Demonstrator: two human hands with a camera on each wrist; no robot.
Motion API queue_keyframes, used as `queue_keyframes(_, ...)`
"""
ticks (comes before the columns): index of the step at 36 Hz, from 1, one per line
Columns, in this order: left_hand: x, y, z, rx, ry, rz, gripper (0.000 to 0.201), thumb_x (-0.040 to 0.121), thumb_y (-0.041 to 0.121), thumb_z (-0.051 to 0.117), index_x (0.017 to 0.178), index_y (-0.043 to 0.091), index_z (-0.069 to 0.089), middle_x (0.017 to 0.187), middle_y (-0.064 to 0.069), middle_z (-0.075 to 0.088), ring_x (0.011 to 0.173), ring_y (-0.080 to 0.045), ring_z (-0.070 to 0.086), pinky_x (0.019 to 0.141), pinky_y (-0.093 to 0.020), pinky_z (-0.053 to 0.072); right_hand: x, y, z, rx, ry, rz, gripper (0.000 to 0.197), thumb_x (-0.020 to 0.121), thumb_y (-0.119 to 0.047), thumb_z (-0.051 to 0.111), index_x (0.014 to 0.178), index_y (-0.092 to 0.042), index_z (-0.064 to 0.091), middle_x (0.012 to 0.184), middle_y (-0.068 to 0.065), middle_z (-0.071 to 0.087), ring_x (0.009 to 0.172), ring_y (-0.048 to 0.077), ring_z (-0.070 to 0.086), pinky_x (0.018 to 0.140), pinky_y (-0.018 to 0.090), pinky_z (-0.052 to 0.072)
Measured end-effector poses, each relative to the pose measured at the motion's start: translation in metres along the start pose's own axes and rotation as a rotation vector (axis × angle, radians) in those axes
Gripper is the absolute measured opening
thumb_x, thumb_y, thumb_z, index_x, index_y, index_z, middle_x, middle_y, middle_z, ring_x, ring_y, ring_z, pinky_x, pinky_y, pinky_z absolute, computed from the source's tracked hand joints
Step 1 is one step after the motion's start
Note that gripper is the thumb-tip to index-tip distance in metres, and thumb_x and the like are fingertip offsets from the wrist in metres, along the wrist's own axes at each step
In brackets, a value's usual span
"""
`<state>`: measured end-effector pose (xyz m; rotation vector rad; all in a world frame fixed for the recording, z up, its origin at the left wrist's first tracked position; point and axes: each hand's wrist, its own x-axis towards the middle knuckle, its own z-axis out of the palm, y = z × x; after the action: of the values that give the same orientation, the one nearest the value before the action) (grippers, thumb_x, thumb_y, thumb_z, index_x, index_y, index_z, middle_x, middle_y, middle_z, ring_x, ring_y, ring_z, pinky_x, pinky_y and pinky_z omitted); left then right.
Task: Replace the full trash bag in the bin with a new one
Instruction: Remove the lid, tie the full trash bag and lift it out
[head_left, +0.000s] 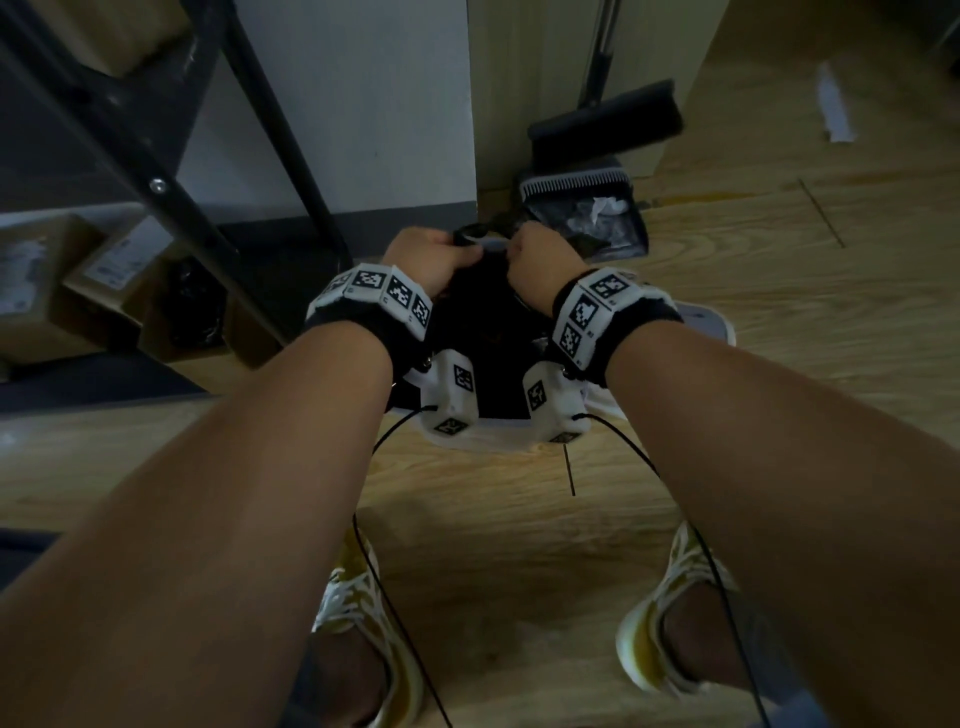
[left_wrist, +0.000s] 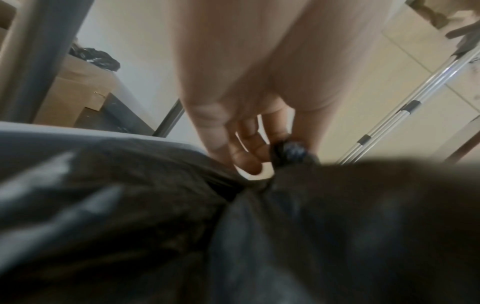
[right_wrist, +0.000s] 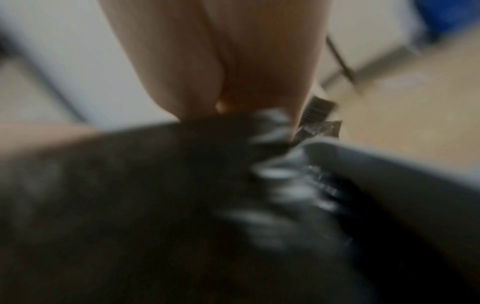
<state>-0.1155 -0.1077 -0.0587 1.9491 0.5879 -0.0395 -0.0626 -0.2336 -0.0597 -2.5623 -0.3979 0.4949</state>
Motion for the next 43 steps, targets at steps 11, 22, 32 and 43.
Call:
queue_keyframes(11,0.001,0.003,-0.017,0.644,-0.078,-0.201,0.054,0.088,0.041,0.063,0.122,0.000,0.061,0.114,-0.017,0.066,0.108,-0.031,0.063,0.092,-0.038,0.048,-0.007,0.015,0.008,-0.134,0.087,0.119,0.039,0.093,-0.016,0.050,0.126,0.003,0.044,0.132,0.023,0.050,0.122,0.038,0.050,0.102,0.045,0.044)
queue_keyframes(22,-0.015,-0.015,-0.031,0.449,-0.050,-0.127,0.033,0.082,0.019,0.072,0.113,0.008,0.069,0.122,-0.011,0.065,0.113,-0.027,0.061,0.103,-0.035,0.046,-0.015,0.022,-0.010,0.076,-0.079,0.083,0.031,0.097,-0.009,0.044,0.126,-0.003,0.055,0.130,0.017,0.056,0.117,0.034,0.055,0.090,0.033,0.046)
queue_keyframes(32,-0.034,-0.019,-0.031,0.732,-0.100,-0.062,0.030,0.085,-0.001,0.054,0.112,0.004,0.066,0.120,-0.021,0.061,0.109,-0.034,0.060,0.082,-0.029,0.043,-0.025,0.009,0.004,-0.054,-0.212,-0.158,0.059,0.092,0.005,0.046,0.143,-0.025,0.045,0.154,0.003,0.034,0.134,0.026,0.043,0.104,0.031,0.040)
queue_keyframes(43,-0.044,-0.035,-0.027,0.515,-0.095,-0.098,0.039,0.091,0.002,0.048,0.124,0.017,0.064,0.125,-0.014,0.063,0.111,-0.033,0.061,0.099,-0.040,0.049,-0.025,0.004,0.011,-0.105,-0.108,-0.045,0.034,0.092,-0.012,0.049,0.123,-0.011,0.063,0.127,0.011,0.061,0.120,0.029,0.056,0.092,0.030,0.044)
